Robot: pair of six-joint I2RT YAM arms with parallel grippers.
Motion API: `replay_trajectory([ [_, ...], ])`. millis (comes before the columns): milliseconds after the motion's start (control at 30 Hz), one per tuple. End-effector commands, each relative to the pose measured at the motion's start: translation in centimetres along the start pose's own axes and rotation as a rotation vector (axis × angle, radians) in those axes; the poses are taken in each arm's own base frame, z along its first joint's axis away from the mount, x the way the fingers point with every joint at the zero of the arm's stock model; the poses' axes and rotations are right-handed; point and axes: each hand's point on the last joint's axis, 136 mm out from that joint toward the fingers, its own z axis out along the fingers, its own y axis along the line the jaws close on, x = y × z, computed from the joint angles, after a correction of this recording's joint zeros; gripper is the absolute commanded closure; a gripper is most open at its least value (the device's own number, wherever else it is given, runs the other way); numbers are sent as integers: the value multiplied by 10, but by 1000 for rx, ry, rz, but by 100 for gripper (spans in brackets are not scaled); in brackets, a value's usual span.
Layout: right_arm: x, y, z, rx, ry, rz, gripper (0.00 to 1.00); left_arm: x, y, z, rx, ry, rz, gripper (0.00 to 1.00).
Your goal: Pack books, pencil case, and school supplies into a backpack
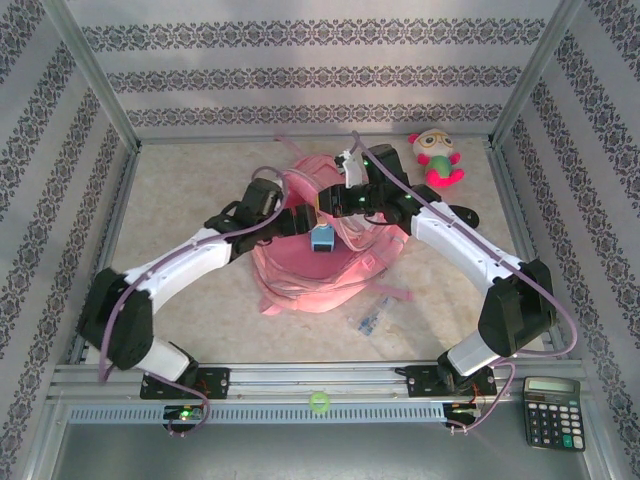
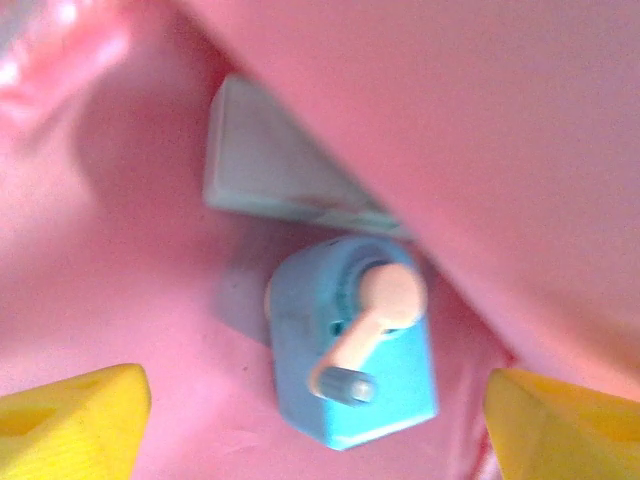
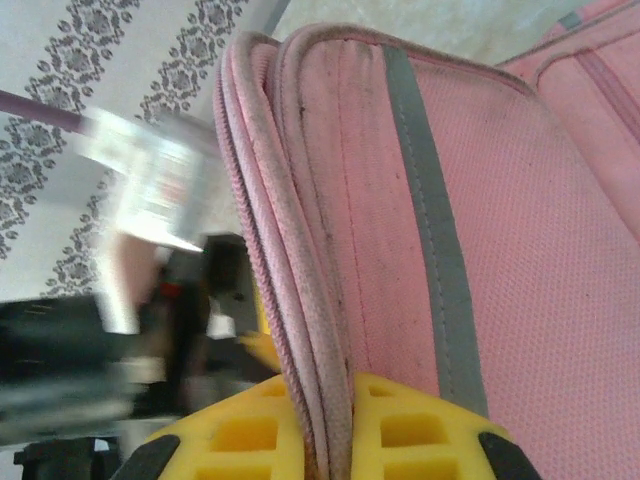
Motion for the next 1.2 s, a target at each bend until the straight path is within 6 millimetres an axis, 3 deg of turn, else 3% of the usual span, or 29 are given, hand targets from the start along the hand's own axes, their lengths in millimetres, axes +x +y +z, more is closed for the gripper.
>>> replay_trajectory([
  [0, -7, 17, -11, -7, -19, -51, 100, -5, 2, -26, -17, -40, 59, 15],
  [100, 13, 15, 1, 46, 33, -105, 100, -11, 7, -46, -45, -82, 84, 15],
  [300, 105, 0, 58, 75, 300, -181, 99, -40, 55, -88, -215, -208, 65, 14],
  [367, 138, -8, 72, 81, 408, -215, 91, -49, 67, -94, -225, -214, 47, 14],
  [433, 156, -6, 76, 61, 491, -212, 73, -56, 73, -95, -229, -207, 49, 14],
  [533, 149, 11, 66, 33, 485, -204, 43, -58, 68, -84, -184, -159, 82, 14],
  [633, 119, 36, 38, 5, 372, -165, 36, -46, 66, -59, -133, -66, 74, 14],
  [733, 97, 36, 4, 39, 240, -50, 30, -24, 78, -31, -120, 23, 41, 15],
  [833, 103, 4, -26, 177, 130, 105, 30, -3, 90, -10, -123, 91, 26, 21],
  [933, 135, -44, -48, 346, 78, 310, 31, 18, 106, 1, -162, 159, 23, 28],
  [1033, 163, -74, -50, 388, 58, 438, 31, 45, 127, 9, -209, 219, 13, 40],
  [1167, 157, -81, -34, 324, 19, 462, 33, 81, 133, 11, -195, 289, -42, 63],
])
